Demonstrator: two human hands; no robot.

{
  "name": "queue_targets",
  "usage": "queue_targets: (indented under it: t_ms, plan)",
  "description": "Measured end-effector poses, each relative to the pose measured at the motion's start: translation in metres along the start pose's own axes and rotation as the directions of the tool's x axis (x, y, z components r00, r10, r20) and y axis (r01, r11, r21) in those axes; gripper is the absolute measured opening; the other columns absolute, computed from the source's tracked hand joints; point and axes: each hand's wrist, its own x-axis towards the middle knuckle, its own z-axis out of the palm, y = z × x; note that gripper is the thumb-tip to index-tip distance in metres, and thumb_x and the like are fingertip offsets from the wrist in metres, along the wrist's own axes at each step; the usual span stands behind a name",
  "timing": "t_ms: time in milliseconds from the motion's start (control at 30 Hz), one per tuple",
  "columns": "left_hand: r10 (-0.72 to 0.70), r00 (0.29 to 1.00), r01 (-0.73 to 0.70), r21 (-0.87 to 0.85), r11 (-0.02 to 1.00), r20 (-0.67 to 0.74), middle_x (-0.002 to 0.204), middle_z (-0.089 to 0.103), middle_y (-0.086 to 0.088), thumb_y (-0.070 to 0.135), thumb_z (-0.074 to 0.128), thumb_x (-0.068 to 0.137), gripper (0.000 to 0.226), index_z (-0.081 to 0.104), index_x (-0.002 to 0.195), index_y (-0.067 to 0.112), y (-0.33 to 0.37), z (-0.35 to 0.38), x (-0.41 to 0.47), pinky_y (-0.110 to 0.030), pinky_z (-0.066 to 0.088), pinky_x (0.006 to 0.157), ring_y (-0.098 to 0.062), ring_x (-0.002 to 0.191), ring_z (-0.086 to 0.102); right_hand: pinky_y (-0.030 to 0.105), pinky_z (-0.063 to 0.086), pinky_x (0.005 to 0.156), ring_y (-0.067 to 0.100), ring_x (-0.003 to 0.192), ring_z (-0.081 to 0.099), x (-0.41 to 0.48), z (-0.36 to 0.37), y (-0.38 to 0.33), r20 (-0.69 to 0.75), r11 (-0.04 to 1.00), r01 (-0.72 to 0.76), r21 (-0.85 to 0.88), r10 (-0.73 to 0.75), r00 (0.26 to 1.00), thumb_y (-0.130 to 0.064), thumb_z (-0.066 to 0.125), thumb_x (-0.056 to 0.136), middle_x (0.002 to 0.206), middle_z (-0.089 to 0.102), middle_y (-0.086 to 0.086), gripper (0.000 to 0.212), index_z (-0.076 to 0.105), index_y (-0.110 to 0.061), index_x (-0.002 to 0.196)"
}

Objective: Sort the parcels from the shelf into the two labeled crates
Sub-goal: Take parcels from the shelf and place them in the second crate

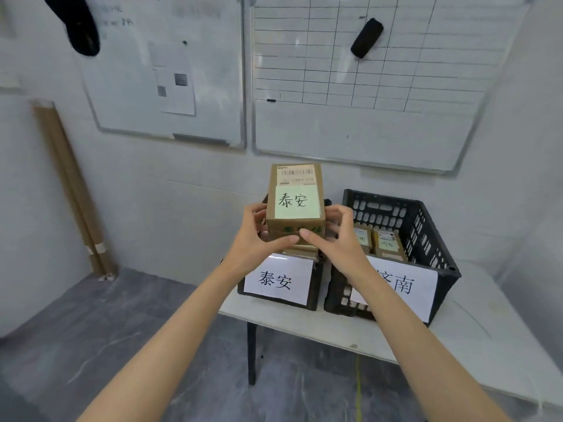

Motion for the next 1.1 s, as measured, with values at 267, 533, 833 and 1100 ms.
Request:
queue_targets:
  t_ms: [267, 533, 833, 1100]
  plan:
    - [0.035, 0.991, -0.052, 0.125, 0.991, 0.128, 0.137, 0.043, 0.019, 0.045, 0.087, 0.061, 0.114, 0.012, 0.147, 0.042, -0.053, -0.003, 0.110, -0.015, 0.048, 0.091, -0.011, 0.125, 0.049, 0.033, 0.038, 0.108, 0.007, 0.127, 0.039, 0.095, 0.000, 0.048, -0.058, 0.996, -0.035, -0.080, 0.030, 0.998, -0.020, 0.087, 0.071, 0.135, 0.036, -0.006, 0.103, 0.014, -0.046, 0.138]
    - [0.046, 0.982, -0.084, 0.204, 0.975, 0.182, 0.148, 0.039, 0.011, 0.035, 0.088, 0.067, 0.114, 0.012, 0.151, 0.040, -0.101, 0.000, 0.175, -0.052, 0.042, 0.106, -0.014, 0.131, 0.045, 0.031, 0.036, 0.107, 0.007, 0.125, 0.039, 0.152, 0.007, 0.097, -0.106, 0.984, -0.104, -0.147, 0.089, 0.990, -0.021, 0.088, 0.069, 0.139, 0.038, 0.002, 0.116, 0.010, -0.038, 0.152]
    - [0.035, 0.977, -0.075, 0.184, 0.980, 0.210, 0.142, 0.044, 0.017, 0.032, 0.087, 0.068, 0.111, 0.013, 0.150, 0.040, -0.126, 0.018, 0.218, -0.022, 0.043, 0.100, 0.003, 0.124, 0.044, 0.037, 0.040, 0.108, 0.003, 0.114, 0.045, 0.191, -0.003, 0.124, -0.147, 0.964, -0.138, -0.226, 0.106, 0.983, -0.021, 0.087, 0.070, 0.129, 0.039, 0.001, 0.111, 0.014, -0.038, 0.151]
    - [0.028, 0.975, -0.070, 0.186, 0.980, 0.220, 0.136, 0.044, 0.025, 0.033, 0.087, 0.069, 0.109, 0.016, 0.151, 0.036, -0.140, 0.040, 0.247, -0.005, 0.035, 0.090, 0.017, 0.121, 0.039, 0.039, 0.027, 0.114, 0.002, 0.138, 0.018, 0.215, -0.021, 0.139, -0.157, 0.950, -0.080, -0.302, 0.033, 0.987, -0.029, 0.089, 0.068, 0.154, 0.017, -0.005, 0.120, 0.005, -0.038, 0.153]
